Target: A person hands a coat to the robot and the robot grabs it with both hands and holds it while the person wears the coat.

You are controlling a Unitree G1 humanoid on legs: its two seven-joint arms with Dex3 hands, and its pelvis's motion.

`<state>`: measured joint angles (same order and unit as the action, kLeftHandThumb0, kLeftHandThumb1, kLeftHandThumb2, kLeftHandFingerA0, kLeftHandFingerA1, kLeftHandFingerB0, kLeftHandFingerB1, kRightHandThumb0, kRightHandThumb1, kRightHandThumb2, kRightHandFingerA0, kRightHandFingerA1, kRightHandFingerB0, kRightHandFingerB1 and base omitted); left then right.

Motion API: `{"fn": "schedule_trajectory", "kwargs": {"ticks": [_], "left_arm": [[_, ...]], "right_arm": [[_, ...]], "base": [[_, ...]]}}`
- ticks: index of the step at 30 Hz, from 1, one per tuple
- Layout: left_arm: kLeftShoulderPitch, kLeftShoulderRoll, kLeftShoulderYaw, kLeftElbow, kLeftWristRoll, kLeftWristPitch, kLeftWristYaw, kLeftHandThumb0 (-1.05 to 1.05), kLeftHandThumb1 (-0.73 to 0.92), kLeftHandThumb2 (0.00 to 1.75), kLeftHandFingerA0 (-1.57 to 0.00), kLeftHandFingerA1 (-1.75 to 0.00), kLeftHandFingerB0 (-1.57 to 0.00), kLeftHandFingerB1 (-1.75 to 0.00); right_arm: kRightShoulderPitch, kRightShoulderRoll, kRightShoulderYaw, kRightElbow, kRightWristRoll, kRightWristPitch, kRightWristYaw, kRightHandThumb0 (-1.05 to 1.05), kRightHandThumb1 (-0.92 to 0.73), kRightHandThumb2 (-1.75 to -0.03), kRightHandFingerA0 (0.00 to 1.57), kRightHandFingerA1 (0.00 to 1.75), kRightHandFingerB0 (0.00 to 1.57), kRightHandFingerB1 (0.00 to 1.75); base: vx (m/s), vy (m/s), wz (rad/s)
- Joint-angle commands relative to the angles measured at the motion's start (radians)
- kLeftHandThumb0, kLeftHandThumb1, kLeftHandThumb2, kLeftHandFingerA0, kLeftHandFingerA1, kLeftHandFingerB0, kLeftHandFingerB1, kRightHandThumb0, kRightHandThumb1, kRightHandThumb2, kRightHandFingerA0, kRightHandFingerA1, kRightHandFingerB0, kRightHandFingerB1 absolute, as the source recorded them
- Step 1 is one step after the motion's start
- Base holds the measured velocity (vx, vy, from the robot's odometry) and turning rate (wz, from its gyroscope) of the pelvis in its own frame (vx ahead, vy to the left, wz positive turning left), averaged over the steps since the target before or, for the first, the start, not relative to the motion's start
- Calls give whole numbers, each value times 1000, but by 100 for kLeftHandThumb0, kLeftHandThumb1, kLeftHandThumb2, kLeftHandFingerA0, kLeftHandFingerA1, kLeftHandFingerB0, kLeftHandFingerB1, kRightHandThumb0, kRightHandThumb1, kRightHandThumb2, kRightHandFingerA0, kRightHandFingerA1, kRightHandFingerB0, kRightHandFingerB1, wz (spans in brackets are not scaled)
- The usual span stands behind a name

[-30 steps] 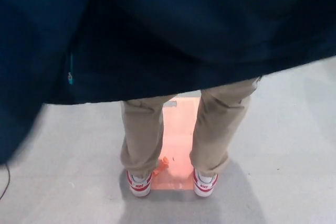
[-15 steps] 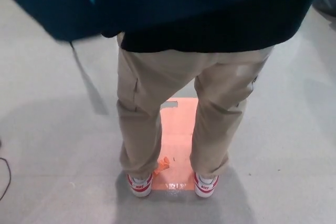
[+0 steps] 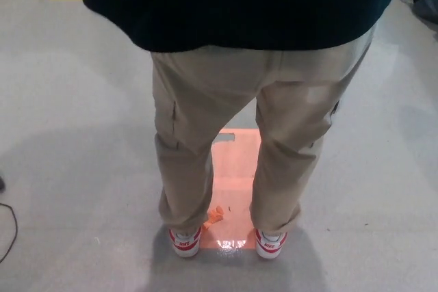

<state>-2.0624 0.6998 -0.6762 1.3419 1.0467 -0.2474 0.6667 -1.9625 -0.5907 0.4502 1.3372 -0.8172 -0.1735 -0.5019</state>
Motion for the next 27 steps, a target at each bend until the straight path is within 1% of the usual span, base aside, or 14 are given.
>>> {"fn": "schedule_trajectory", "kwargs": {"ticks": [1,3,8,10,11,12,14,16,18,21,23,24,25,27], "left_arm": [[22,-17,58,-2,-65,76,-91,-100,71,101,0,-2,0,0],[27,-19,83,-6,-78,81,-124,-100,71,101,0,-5,0,0],[45,-13,113,-15,-90,90,-112,-101,71,102,0,-7,0,0],[54,-8,133,-20,-103,86,-110,-102,72,103,0,-7,0,0],[66,-7,155,-25,-122,83,-97,-105,73,104,0,-3,0,0],[77,-8,184,-31,-148,73,-97,-105,72,103,0,-3,0,0],[110,13,209,-56,-165,61,-109,-104,74,106,0,-8,0,0],[140,27,233,-89,-175,52,-98,-105,74,106,0,-2,0,0],[192,43,247,-148,-168,77,-61,-105,76,108,0,-1,0,0],[327,84,318,-323,-197,67,-10,-104,77,108,0,-4,0,0],[511,128,413,-559,-240,78,-5,-102,77,108,0,-3,0,0],[556,136,437,-615,-249,80,-1,-102,77,108,0,-2,0,0],[647,147,487,-724,-263,86,3,-101,76,107,0,-2,0,0],[737,151,537,-830,-273,97,-6,-101,76,107,0,-2,0,0]], "right_arm": [[-8,9,-22,-1,39,51,118,-104,-72,-103,0,0,0,0],[-2,13,-29,-4,44,53,124,-103,-72,-103,0,2,0,0],[12,13,-56,-14,67,27,113,-101,-73,-102,0,1,0,0],[16,11,-60,-18,70,17,104,-100,-74,-103,0,2,0,0],[22,8,-62,-22,70,9,91,-101,-74,-103,0,1,0,0],[28,3,-63,-28,70,-4,76,-100,-74,-104,0,1,0,0],[60,-10,-78,-57,81,-49,19,-100,-75,-106,0,0,0,0],[81,-23,-93,-88,91,-79,4,-98,-75,-105,0,2,0,0],[111,-47,-109,-134,100,-119,-3,-99,-77,-106,0,2,0,0],[188,-87,-144,-250,114,-151,-27,-99,-78,-107,0,2,0,0],[319,-128,-203,-441,153,-173,-15,-98,-79,-106,0,3,0,0],[357,-137,-220,-495,163,-173,-8,-99,-79,-107,0,2,0,0],[437,-154,-257,-612,181,-162,16,-101,-80,-108,0,2,0,0],[515,-168,-292,-721,193,-150,33,-101,-80,-108,0,2,0,0]], "base": [[0,0,0],[0,0,0],[0,0,0],[0,0,0],[0,0,0],[0,0,0],[0,0,0],[0,0,0],[0,0,0],[0,0,0],[0,0,0],[0,0,0],[0,0,0],[0,0,0]]}}
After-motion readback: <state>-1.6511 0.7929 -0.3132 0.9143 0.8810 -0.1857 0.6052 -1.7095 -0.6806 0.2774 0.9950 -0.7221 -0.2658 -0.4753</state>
